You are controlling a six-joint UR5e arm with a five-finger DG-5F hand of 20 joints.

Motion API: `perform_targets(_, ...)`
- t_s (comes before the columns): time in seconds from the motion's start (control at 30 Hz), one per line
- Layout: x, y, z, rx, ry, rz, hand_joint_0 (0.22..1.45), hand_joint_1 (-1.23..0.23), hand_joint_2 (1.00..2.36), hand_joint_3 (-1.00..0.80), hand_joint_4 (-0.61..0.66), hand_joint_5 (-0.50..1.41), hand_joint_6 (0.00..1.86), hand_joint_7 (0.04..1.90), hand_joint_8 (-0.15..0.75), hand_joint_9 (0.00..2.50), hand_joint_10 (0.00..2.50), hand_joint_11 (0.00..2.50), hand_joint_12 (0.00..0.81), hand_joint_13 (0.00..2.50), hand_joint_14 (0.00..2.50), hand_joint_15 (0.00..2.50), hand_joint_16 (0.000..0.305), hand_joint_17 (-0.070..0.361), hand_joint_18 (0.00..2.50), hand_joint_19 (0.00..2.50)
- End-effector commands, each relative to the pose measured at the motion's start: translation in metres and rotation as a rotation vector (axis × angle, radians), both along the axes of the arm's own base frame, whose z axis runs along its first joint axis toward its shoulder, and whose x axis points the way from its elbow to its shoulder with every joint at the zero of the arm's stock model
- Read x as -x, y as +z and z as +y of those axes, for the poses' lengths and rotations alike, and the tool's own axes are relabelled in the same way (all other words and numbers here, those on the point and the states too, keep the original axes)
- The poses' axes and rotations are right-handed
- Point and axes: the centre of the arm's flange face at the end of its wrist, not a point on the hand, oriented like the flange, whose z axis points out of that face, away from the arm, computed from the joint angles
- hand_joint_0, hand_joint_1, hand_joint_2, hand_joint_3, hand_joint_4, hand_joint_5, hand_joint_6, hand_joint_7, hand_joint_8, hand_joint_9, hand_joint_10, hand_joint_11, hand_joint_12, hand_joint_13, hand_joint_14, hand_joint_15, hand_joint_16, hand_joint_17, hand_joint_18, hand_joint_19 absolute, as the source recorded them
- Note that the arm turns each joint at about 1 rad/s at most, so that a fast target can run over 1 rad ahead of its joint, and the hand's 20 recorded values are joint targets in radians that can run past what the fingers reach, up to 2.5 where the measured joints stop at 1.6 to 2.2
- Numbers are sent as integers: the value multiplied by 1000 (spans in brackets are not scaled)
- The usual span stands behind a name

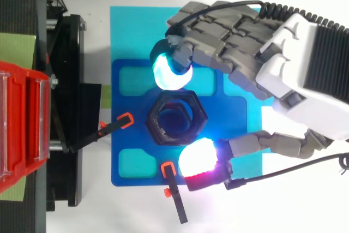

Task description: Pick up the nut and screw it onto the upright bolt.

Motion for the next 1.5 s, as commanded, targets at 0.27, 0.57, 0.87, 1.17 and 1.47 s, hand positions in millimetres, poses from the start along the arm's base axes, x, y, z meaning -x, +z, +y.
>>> perform_targets(0.27,0,-1,-2,1,4,0,533,-653,1000,-500,333,-195,516,1441,345,442,4,107,376,407,0,0,54,122,512,49)
perform_targets(0.57,-8,-20,1,-6,23,4,533,-653,1000,-500,334,-195,515,1441,343,442,0,98,377,409,0,0,54,122,514,50)
perform_targets(0.87,-8,-20,1,-5,25,1,533,-651,1000,-500,331,-195,516,1434,346,444,3,96,377,411,0,0,54,122,516,56)
perform_targets(1.17,-8,-19,9,-12,33,-7,532,-652,1000,-500,336,-195,517,1434,345,442,2,97,377,416,0,0,54,121,518,52)
perform_targets(1.47,-8,-20,6,-20,32,-5,532,-653,1000,-500,329,-196,517,1438,344,442,3,90,377,420,0,0,54,121,522,55)
